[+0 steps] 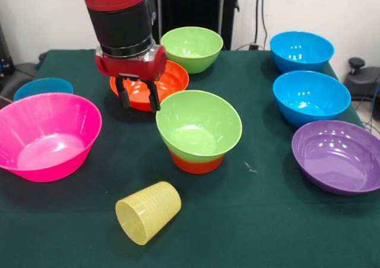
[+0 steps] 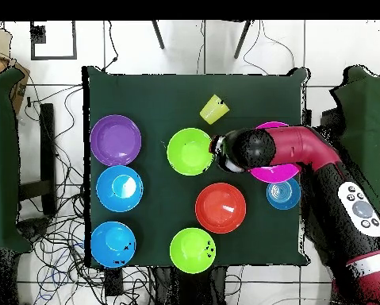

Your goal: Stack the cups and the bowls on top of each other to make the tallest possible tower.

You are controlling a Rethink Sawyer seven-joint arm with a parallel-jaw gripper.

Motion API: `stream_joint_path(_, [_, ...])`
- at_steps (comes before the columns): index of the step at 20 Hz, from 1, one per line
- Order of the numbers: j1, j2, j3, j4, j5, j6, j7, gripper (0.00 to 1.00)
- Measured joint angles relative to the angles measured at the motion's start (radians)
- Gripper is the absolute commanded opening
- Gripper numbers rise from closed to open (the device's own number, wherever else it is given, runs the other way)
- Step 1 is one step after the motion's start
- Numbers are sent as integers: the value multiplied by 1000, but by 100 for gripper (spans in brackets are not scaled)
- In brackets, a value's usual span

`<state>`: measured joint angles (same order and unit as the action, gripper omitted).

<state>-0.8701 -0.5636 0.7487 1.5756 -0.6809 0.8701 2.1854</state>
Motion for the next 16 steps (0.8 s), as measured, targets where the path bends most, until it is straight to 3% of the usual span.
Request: stream_joint_path(16, [22, -16, -4, 0, -6, 0, 0, 100])
